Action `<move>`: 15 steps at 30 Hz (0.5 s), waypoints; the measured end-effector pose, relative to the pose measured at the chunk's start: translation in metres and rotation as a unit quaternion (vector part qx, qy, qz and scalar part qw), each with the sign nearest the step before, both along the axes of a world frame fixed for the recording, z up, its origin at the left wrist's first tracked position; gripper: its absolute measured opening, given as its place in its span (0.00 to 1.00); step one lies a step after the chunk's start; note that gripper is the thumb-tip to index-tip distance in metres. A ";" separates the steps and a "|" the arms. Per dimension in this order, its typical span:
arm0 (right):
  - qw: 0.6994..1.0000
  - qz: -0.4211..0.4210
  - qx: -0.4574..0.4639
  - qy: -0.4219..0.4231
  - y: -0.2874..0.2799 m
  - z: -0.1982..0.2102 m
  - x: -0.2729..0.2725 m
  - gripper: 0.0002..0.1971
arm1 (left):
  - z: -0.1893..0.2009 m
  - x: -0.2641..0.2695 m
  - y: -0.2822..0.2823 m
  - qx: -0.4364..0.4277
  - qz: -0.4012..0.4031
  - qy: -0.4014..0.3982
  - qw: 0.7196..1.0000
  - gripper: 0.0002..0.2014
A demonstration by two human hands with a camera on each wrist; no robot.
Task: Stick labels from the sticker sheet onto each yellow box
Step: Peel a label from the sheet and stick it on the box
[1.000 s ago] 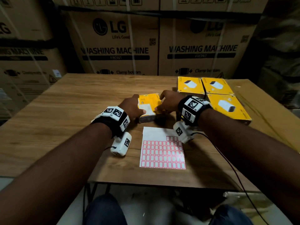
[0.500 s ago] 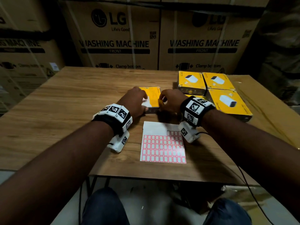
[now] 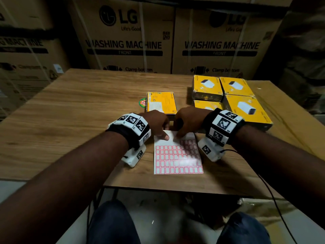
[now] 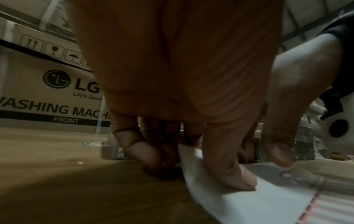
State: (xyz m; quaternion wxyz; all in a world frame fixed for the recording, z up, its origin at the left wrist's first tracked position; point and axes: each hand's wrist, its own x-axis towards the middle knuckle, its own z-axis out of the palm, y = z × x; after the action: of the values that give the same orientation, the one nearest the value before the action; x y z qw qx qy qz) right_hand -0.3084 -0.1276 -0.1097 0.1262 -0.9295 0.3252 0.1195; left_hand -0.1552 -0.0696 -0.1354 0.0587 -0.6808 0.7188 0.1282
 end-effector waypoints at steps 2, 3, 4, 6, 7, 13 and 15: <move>1.000 0.013 -0.012 -0.003 0.004 -0.001 0.001 0.21 | 0.002 0.002 0.001 0.005 0.000 -0.003 1.000 0.12; 1.000 0.016 -0.021 -0.011 0.006 -0.002 0.002 0.21 | 0.003 0.005 0.002 0.003 0.002 -0.009 1.000 0.13; 0.999 0.020 -0.029 -0.024 0.008 -0.003 0.002 0.20 | 0.005 0.008 0.002 0.000 0.007 -0.016 1.000 0.13; 0.997 0.031 -0.046 -0.055 0.013 -0.004 0.005 0.16 | 0.009 0.015 0.004 0.001 0.019 -0.039 0.999 0.15; 0.995 0.040 -0.053 -0.071 0.016 -0.004 0.007 0.12 | 0.009 0.019 0.005 0.005 0.030 -0.051 0.998 0.18; 0.993 0.068 -0.039 -0.090 0.024 -0.009 0.020 0.09 | 0.009 0.036 0.010 0.012 0.080 -0.080 0.993 0.22; 0.994 0.068 -0.041 -0.082 0.025 -0.010 0.021 0.08 | 0.008 0.038 0.011 0.014 0.082 -0.077 0.993 0.23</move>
State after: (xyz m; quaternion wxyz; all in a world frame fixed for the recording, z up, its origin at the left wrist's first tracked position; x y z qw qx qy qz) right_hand -0.2870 -0.1025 -0.1201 0.1058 -0.9604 0.2548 0.0379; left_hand -0.1175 -0.0583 -0.1273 0.1128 -0.7447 0.6516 0.0897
